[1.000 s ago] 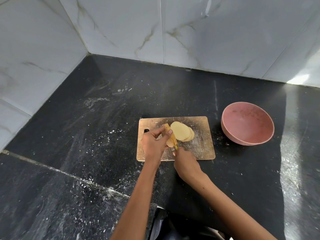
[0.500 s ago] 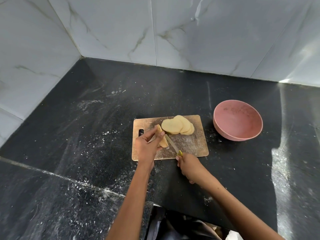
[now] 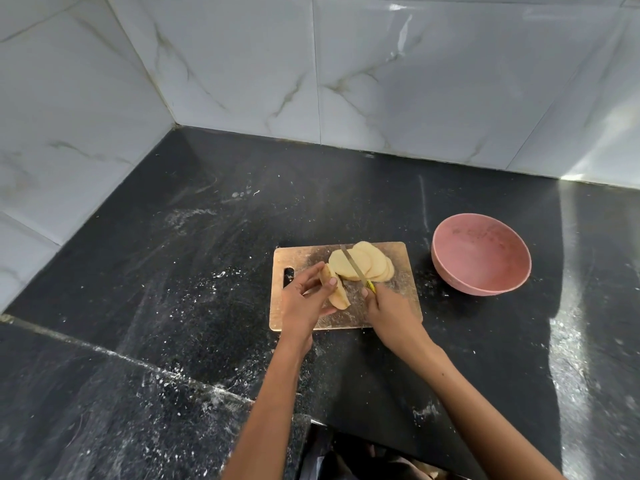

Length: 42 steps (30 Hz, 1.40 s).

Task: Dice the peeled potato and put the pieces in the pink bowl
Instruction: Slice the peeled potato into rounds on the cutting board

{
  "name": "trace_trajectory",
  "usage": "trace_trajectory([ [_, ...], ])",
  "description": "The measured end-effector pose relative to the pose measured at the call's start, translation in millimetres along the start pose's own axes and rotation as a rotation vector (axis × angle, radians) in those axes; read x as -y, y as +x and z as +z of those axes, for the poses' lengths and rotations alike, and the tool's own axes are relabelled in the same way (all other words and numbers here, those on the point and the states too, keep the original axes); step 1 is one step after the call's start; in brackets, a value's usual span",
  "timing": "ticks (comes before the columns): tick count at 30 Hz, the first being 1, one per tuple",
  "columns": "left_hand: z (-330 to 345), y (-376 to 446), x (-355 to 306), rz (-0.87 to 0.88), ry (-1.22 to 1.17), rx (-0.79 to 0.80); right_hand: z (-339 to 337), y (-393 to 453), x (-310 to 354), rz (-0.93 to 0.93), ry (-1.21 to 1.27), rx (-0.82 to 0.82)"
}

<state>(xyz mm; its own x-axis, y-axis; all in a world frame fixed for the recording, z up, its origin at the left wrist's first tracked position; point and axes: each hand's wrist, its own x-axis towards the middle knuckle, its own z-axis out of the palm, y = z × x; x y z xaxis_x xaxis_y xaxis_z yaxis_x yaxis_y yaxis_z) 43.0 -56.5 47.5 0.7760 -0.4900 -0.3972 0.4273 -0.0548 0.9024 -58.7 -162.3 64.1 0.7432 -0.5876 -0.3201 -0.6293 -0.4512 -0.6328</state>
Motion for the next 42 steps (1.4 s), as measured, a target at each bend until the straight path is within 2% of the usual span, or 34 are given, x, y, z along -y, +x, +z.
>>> trace_trajectory([
  [6,-1.2,5.7,1.7,0.025,0.071,0.004,2.7,12.6,9.5,-0.108,0.106,0.066],
  [9,-8.0,6.7,0.8,0.039,0.135,0.098,7.1,14.2,7.3,-0.099,0.107,0.036],
  [13,-18.7,11.1,6.5,0.185,0.422,0.205,6.4,16.4,5.5,-0.093,0.213,0.053],
  [23,-1.5,21.6,21.2,0.486,0.632,0.015,-1.9,21.4,3.9,-0.032,0.269,0.092],
  [26,-5.8,16.7,20.4,0.550,0.616,-0.050,-2.5,16.4,7.4,-0.023,0.341,0.095],
  [28,-11.1,15.3,19.6,0.544,0.592,-0.078,-3.4,10.6,8.7,-0.072,0.314,0.067],
  [32,-12.4,12.8,14.9,0.453,0.568,-0.088,-5.4,1.2,5.6,-0.173,0.051,0.004],
  [36,-13.0,12.2,14.8,0.389,0.518,-0.093,0.4,-2.9,10.5,-0.213,0.001,0.027],
  [42,-15.3,13.3,16.0,0.319,0.453,-0.095,-4.3,-5.4,12.1,-0.145,0.026,0.050],
])
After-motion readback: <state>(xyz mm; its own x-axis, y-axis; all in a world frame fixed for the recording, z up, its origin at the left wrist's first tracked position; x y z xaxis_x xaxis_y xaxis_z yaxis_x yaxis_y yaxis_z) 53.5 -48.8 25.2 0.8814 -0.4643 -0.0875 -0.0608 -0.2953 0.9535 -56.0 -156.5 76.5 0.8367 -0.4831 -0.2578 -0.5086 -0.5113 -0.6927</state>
